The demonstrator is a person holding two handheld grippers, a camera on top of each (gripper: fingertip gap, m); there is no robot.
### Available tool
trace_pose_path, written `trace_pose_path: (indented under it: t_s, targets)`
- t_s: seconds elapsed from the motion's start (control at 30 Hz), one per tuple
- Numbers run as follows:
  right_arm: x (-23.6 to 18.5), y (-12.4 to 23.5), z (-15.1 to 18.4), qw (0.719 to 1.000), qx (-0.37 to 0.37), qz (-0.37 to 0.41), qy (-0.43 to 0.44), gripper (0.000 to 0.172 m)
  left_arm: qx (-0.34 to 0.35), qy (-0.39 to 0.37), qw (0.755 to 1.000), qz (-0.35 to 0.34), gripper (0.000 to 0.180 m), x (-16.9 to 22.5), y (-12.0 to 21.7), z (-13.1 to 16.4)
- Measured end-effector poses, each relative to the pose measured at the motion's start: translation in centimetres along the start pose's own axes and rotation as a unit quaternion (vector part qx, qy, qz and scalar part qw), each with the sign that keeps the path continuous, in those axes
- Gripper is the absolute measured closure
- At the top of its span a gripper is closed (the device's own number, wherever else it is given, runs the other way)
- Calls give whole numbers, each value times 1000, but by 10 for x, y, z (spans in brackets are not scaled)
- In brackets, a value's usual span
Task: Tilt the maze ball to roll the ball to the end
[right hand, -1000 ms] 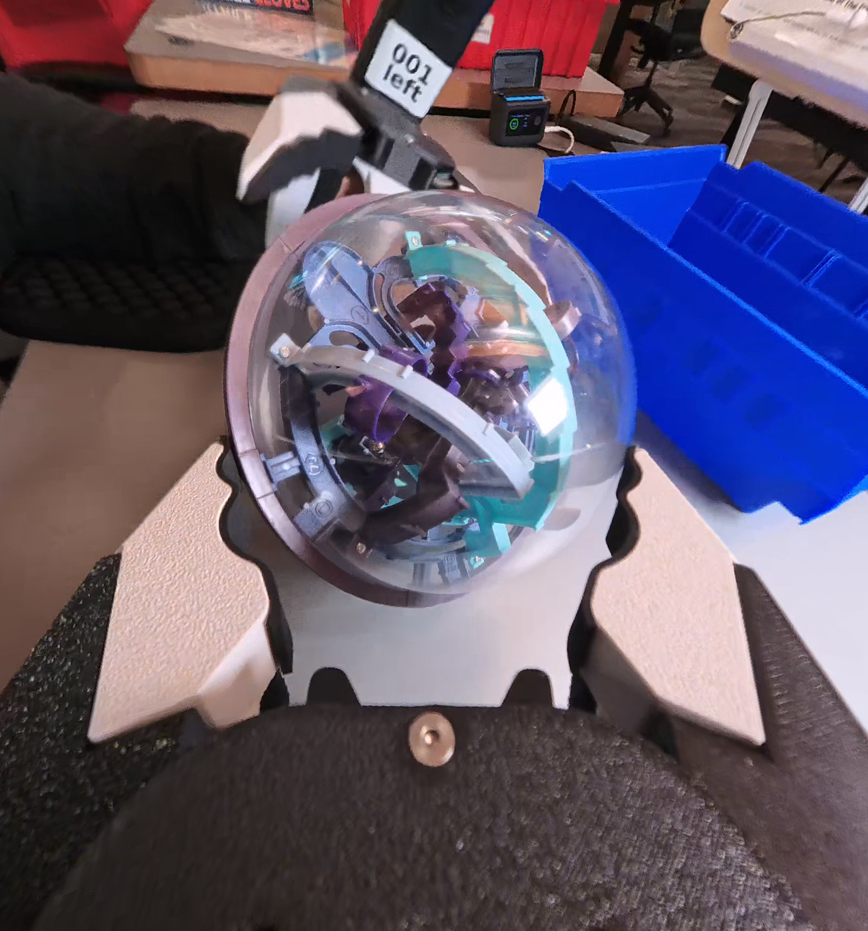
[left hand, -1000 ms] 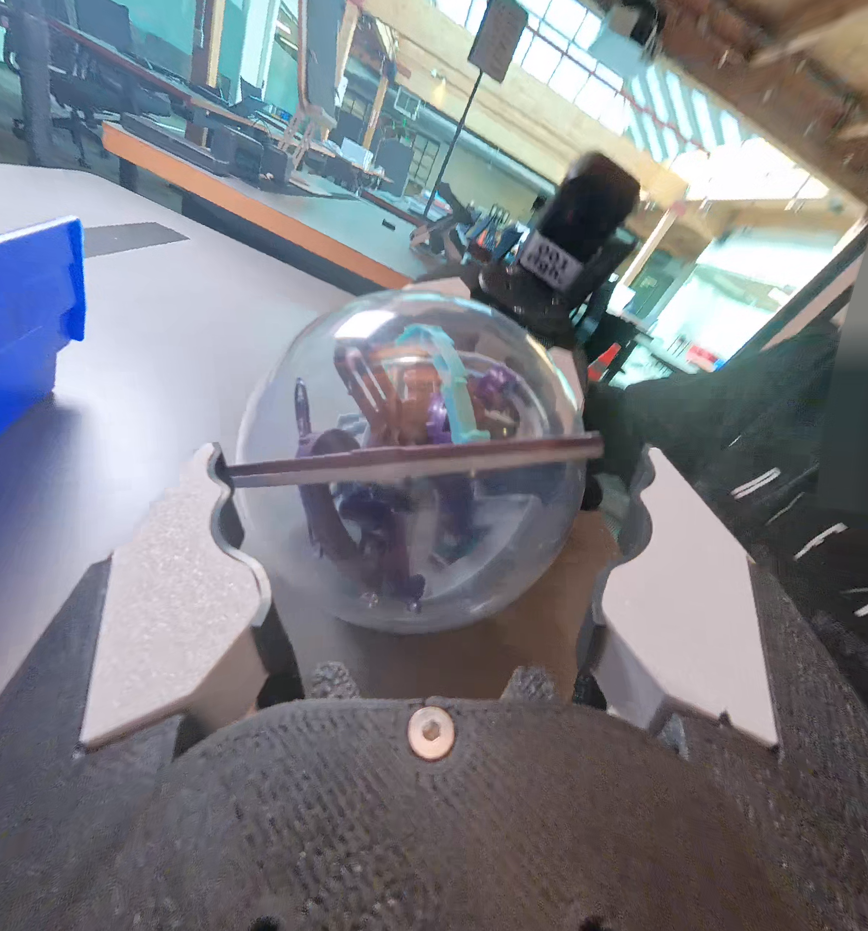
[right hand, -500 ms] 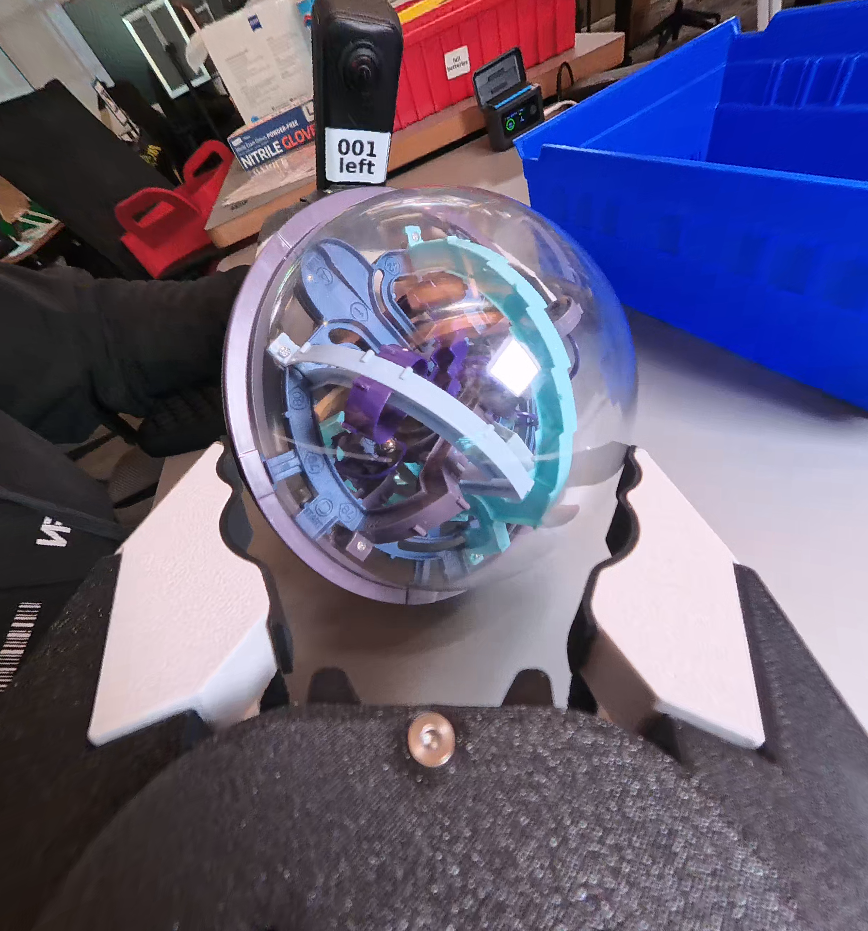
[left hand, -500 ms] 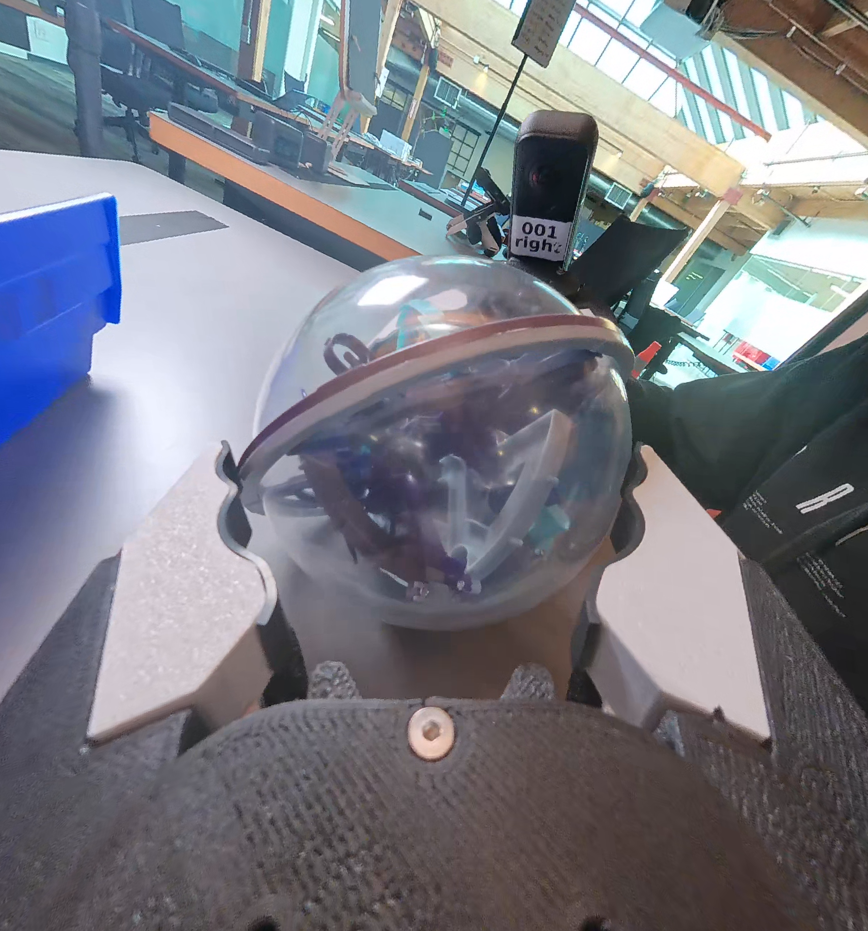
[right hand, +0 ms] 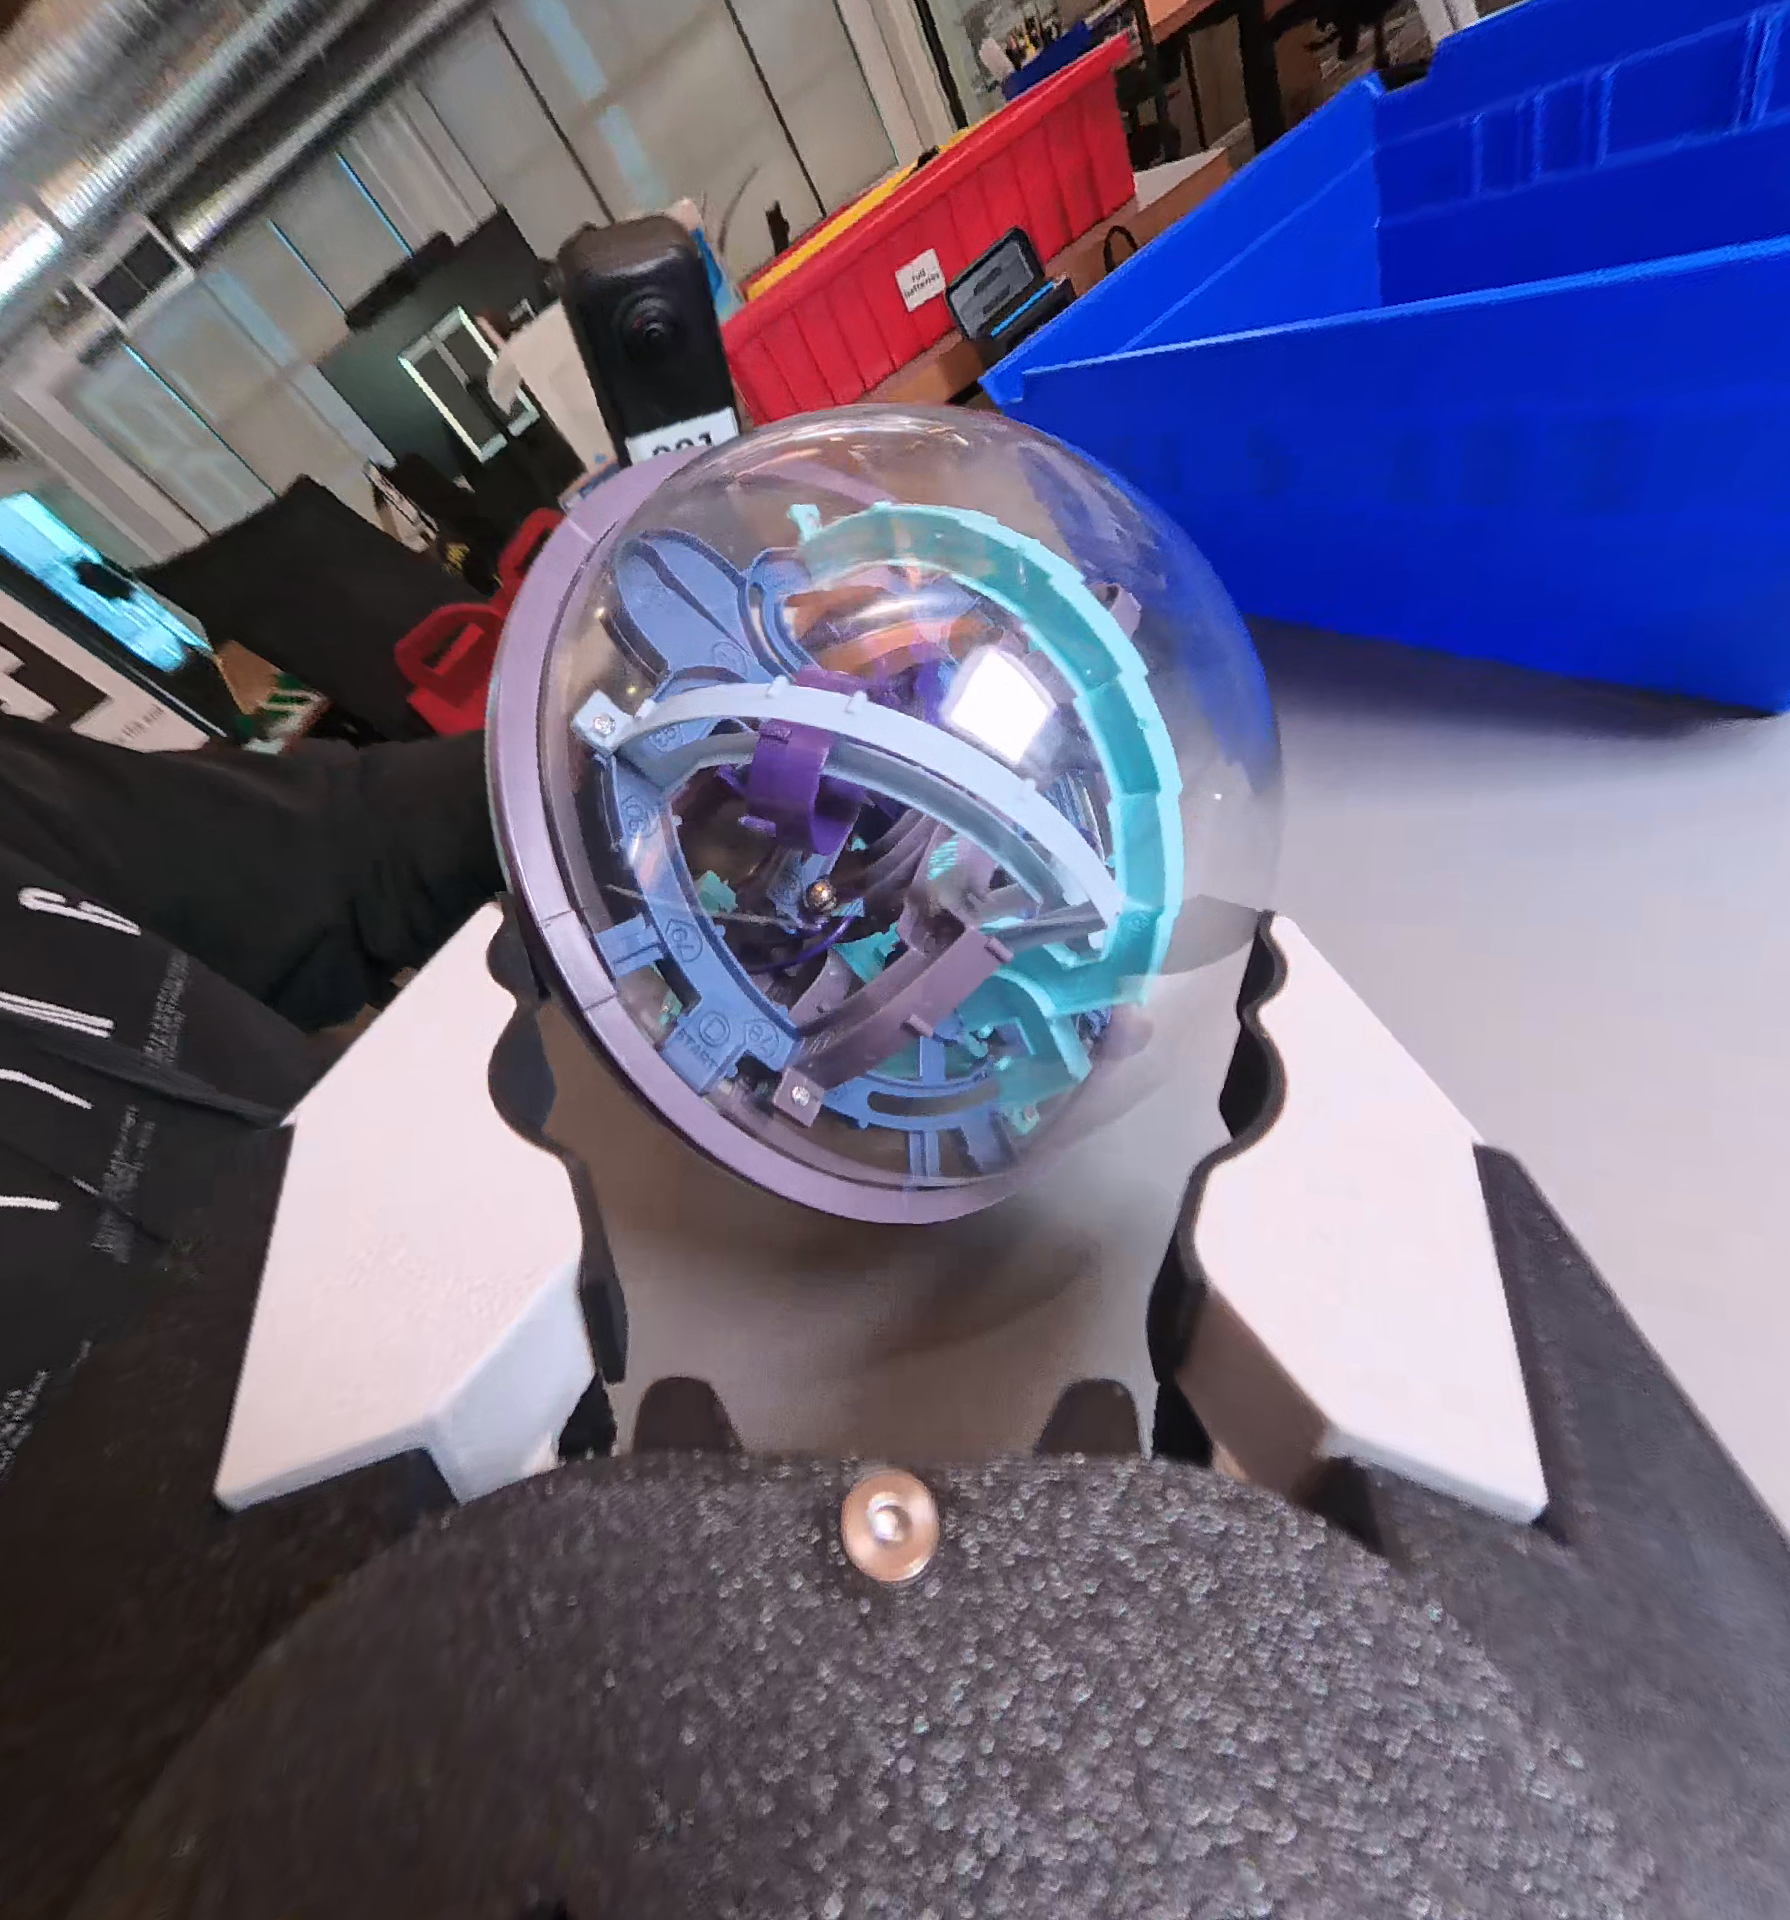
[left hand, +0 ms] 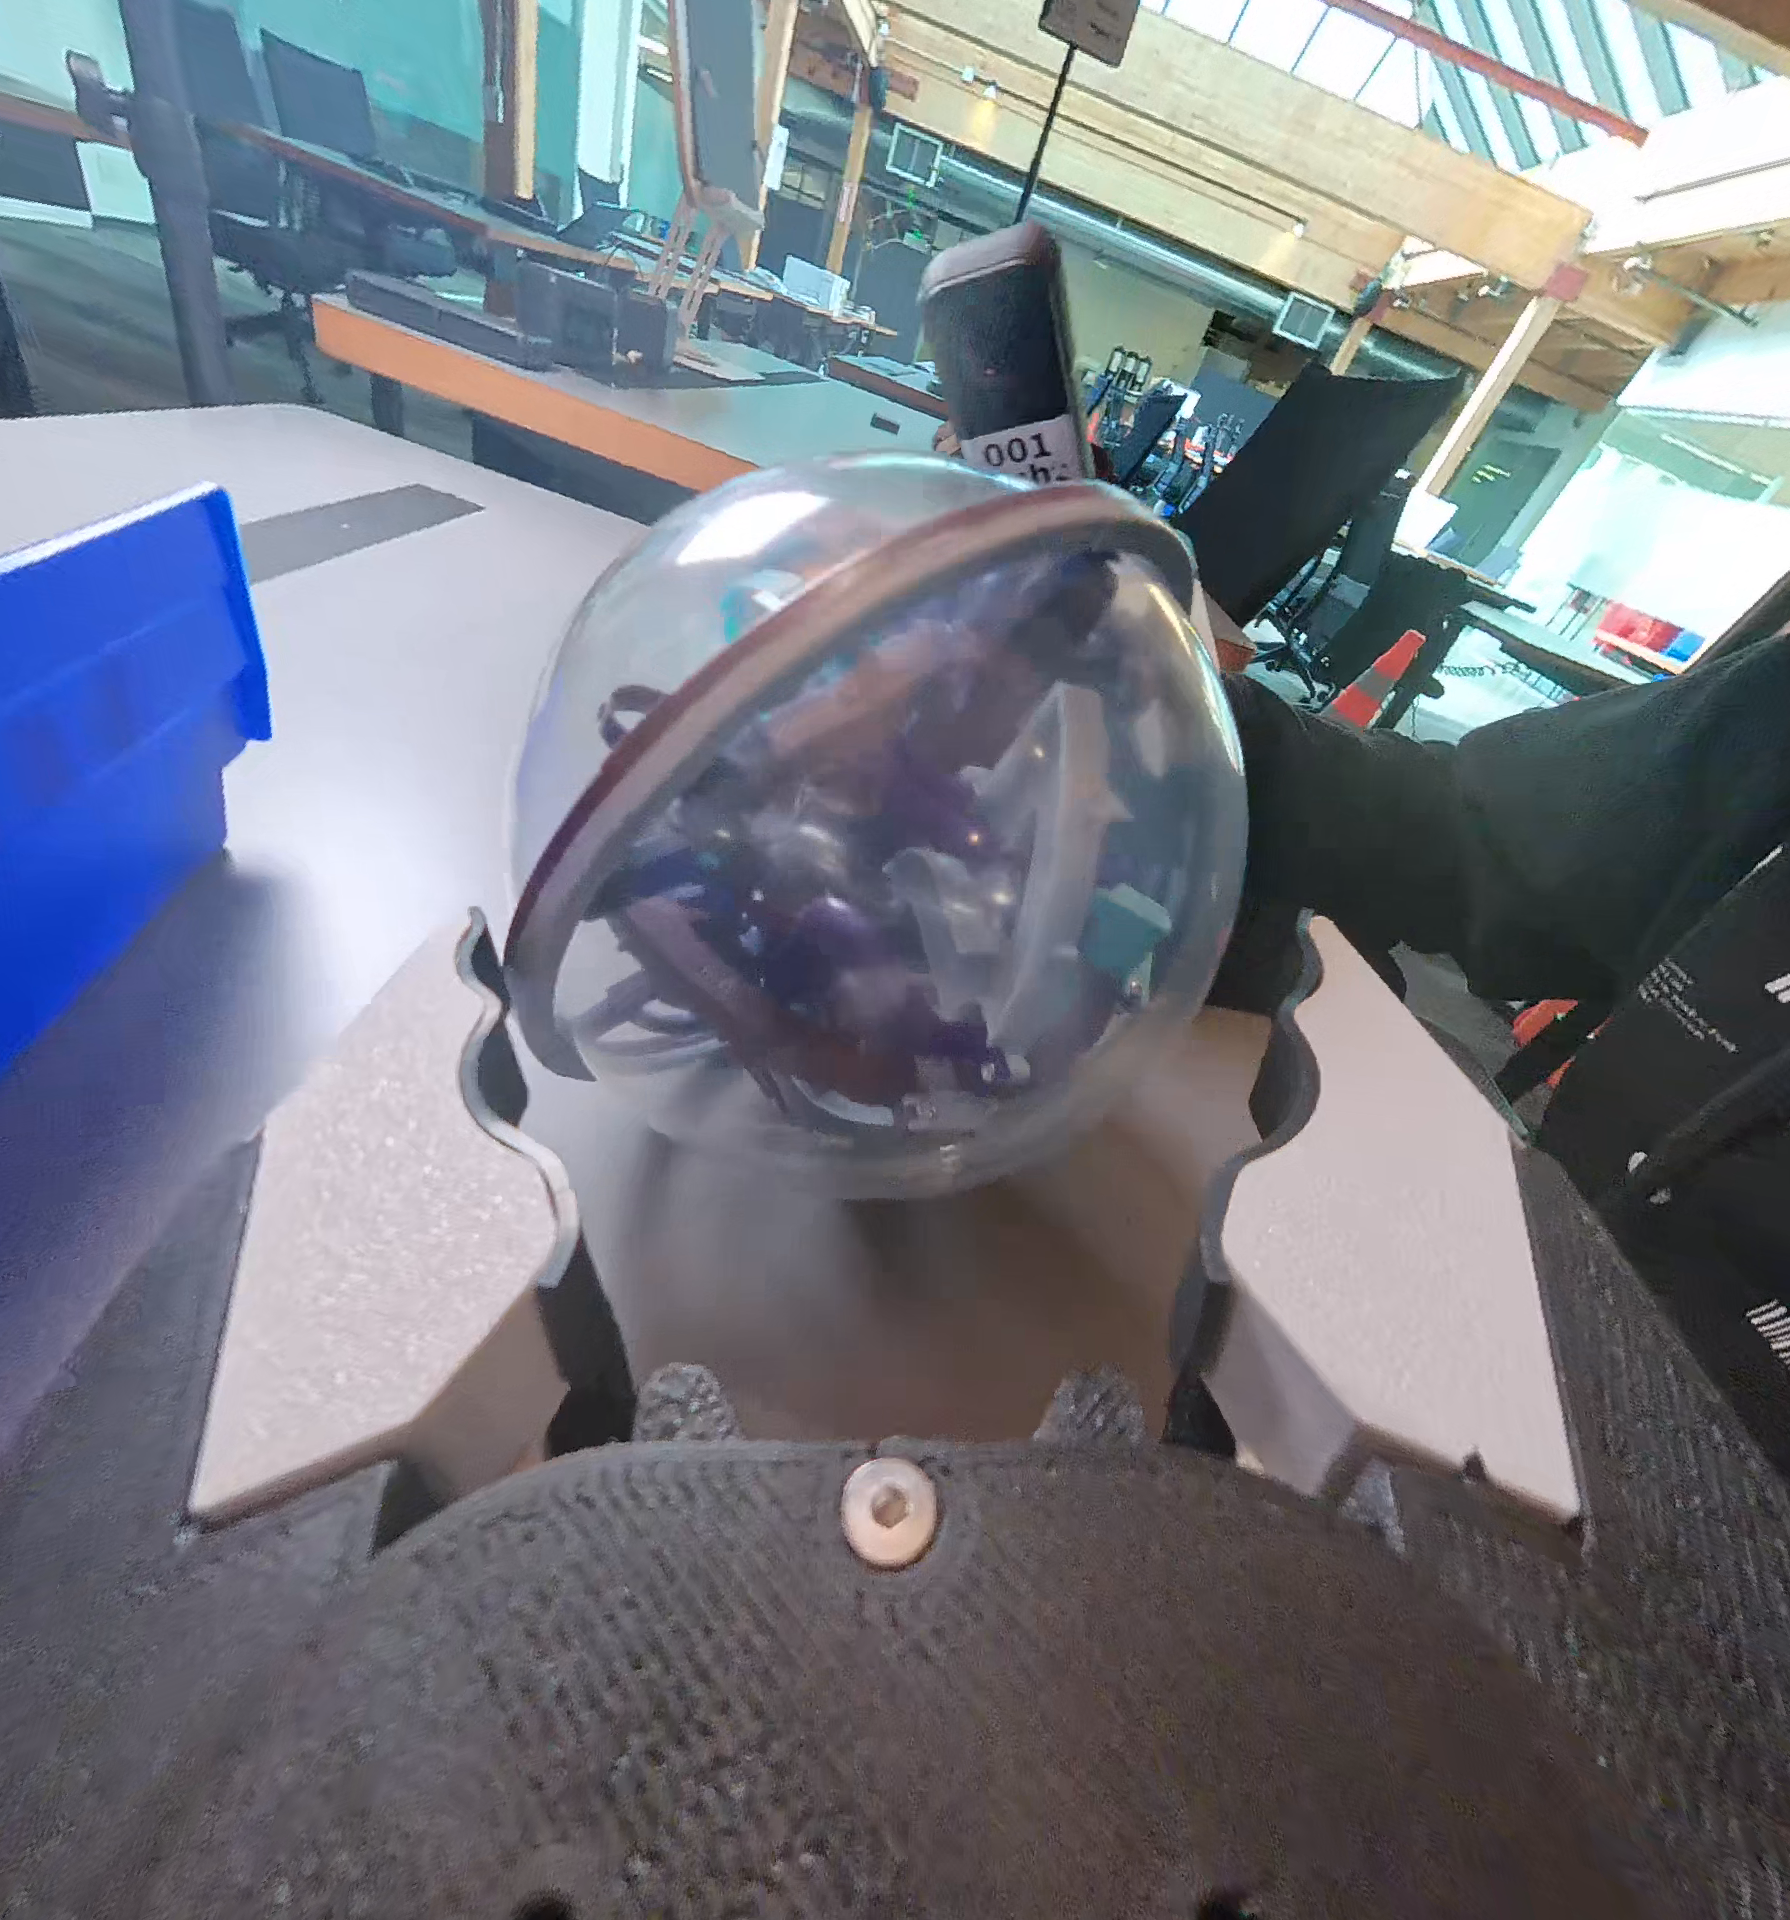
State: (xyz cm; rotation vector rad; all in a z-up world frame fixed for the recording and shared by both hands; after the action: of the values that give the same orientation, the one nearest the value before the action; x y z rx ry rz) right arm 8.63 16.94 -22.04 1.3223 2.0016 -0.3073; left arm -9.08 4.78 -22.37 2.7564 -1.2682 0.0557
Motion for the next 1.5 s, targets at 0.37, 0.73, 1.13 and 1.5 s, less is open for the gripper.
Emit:
trace_pose_path:
  t_s: [0.37, 0.73, 1.13, 1.5]
  targets:
    - [11, 4, -1, 995, 22, -52, -86, 41, -51, 7, 998, 21, 33, -3, -25, 8]
    - [5, 1, -3, 992, 37, -95, -81, 42, -33, -19, 999, 4, 33, 2, -17, -14]
    - [-9, 3, -7, 993, 54, -109, -6, 42, -28, -96, 995, -13, 34, 16, -14, -30]
    - [-27, 6, -17, 993, 53, -79, 70, 41, -21, -160, 987, -25, 34, 24, -11, -33]
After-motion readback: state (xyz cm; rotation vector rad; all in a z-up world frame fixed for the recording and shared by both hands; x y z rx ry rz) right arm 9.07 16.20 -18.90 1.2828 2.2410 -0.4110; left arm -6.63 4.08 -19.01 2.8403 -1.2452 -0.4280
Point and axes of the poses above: each gripper's, where its closed fingertips meet, y back along the fingers, z out of its underside, x = y × z across the jaws, the point moved 8 cm from there along y, back along the fingers, and after that the axes turned 13 degrees about -y, right-handed, at the moved point
